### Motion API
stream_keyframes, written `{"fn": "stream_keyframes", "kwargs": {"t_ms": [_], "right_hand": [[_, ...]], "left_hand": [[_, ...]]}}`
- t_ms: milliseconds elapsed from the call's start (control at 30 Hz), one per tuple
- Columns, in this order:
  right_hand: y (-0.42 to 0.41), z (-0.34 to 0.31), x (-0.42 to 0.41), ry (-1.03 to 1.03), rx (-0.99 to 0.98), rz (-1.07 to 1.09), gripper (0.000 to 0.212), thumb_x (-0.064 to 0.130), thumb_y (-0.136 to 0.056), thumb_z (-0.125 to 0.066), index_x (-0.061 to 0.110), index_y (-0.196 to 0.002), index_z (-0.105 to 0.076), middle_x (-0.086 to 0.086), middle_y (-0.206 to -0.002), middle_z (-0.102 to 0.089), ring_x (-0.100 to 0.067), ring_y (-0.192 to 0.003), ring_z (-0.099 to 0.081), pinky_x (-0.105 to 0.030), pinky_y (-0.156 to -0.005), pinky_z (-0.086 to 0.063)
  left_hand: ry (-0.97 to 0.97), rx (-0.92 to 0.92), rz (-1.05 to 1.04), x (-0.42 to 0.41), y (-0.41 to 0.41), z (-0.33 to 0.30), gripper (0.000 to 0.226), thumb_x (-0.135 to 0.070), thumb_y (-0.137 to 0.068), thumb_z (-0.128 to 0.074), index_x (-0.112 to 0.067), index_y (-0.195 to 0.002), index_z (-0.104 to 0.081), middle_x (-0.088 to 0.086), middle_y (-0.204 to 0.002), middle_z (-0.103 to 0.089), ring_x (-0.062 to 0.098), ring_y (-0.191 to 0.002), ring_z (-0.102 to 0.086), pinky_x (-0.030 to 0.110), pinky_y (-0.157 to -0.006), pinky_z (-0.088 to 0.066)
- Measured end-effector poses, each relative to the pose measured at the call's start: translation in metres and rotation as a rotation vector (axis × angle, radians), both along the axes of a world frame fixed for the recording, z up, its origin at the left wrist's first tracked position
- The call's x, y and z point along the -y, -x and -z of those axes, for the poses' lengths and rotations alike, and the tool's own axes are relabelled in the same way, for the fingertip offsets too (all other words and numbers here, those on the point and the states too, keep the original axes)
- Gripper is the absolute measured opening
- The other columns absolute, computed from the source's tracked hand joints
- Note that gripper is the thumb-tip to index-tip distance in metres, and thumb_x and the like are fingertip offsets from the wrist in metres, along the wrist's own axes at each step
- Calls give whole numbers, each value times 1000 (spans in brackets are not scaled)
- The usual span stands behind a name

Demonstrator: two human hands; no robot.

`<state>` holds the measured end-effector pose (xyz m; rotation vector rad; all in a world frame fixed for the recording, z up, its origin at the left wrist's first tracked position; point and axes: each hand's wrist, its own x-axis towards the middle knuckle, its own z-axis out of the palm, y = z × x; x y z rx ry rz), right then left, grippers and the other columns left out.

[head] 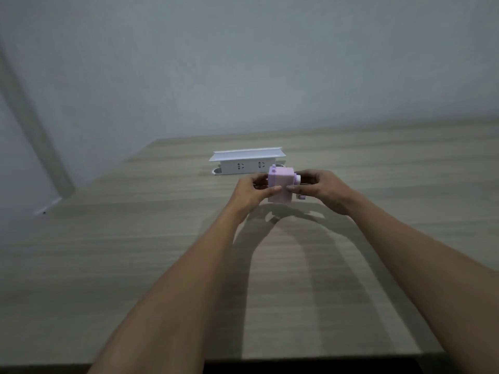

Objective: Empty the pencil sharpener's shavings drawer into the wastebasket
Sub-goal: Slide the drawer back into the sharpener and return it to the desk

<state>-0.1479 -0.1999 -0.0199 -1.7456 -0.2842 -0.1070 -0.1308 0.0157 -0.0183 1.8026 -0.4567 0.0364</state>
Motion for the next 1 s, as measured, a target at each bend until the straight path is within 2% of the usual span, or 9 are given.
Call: {"fn": "stream_keyframes", "kwargs": {"t_ms": [167, 267, 433, 567, 733, 800, 867, 933, 1000], "right_hand": [[-51, 7, 9, 62, 37, 21, 44, 14, -84, -77, 10, -127, -69, -9, -118, -75, -14, -96, -67, -22, -75, -54], [-82, 12, 10, 31, 49, 39, 45, 9, -85, -76, 8, -129, -67, -10, -120, -73, -14, -98, -66, -19, -72, -55], [-129, 26, 13, -30, 50, 80, 54, 4, -80, -80, 8, -131, -63, -12, -124, -71, -19, -102, -68, -26, -75, -58], [-155, 39, 14, -86, 20, 116, 55, 2, -78, -81, 3, -129, -60, -17, -124, -69, -23, -103, -70, -23, -70, -58], [-176, 45, 17, -94, 17, 151, 55, 3, -77, -82, 4, -127, -59, -19, -125, -67, -30, -109, -69, -41, -83, -60], [-182, 46, 19, -97, 23, 166, 54, 1, -78, -81, 1, -127, -58, -21, -124, -67, -28, -105, -69, -40, -83, -60], [-187, 47, 21, -95, 22, 170, 53, 0, -80, -79, 1, -128, -57, -21, -124, -66, -26, -101, -68, -36, -79, -60], [-191, 49, 23, -91, 15, 170, 52, 1, -81, -78, 2, -128, -57, -21, -126, -66, -26, -101, -68, -39, -81, -59], [-193, 50, 23, -79, 13, 176, 53, 3, -82, -78, 1, -131, -56, -22, -127, -66, -27, -102, -68, -42, -83, -57]], "left_hand": [[-22, -17, -20, 13, -55, 4, 51, -11, -82, -78, -5, -130, -63, 9, -123, -71, 21, -113, -67, 34, -98, -55], [-24, -20, -43, 20, -82, 9, 50, -9, -84, -76, -3, -131, -62, 9, -125, -69, 17, -108, -65, 21, -88, -54], [-29, -42, -104, 29, -119, 22, 49, -11, -85, -75, -3, -131, -62, 11, -126, -69, 23, -116, -65, 38, -101, -53], [-32, -24, -126, 32, -142, 31, 49, -10, -86, -75, -1, -132, -61, 12, -126, -69, 22, -114, -66, 29, -97, -53], [-36, -46, -115, 35, -159, 35, 50, -7, -87, -72, -1, -135, -58, 13, -128, -68, 26, -116, -65, 37, -100, -53], [-48, -47, -118, 38, -167, 35, 50, -6, -87, -72, -1, -135, -58, 13, -129, -67, 26, -118, -65, 40, -102, -53], [-49, -55, -117, 42, -172, 35, 50, -5, -87, -71, -1, -135, -57, 13, -131, -66, 25, -120, -63, 35, -102, -52], [-39, -70, -123, 44, -176, 36, 51, -2, -87, -71, 0, -135, -56, 14, -132, -65, 23, -120, -62, 29, -100, -50], [-28, -86, -126, 46, -179, 38, 52, -2, -86, -72, 1, -135, -56, 14, -132, -64, 24, -120, -62, 31, -101, -50]]}}
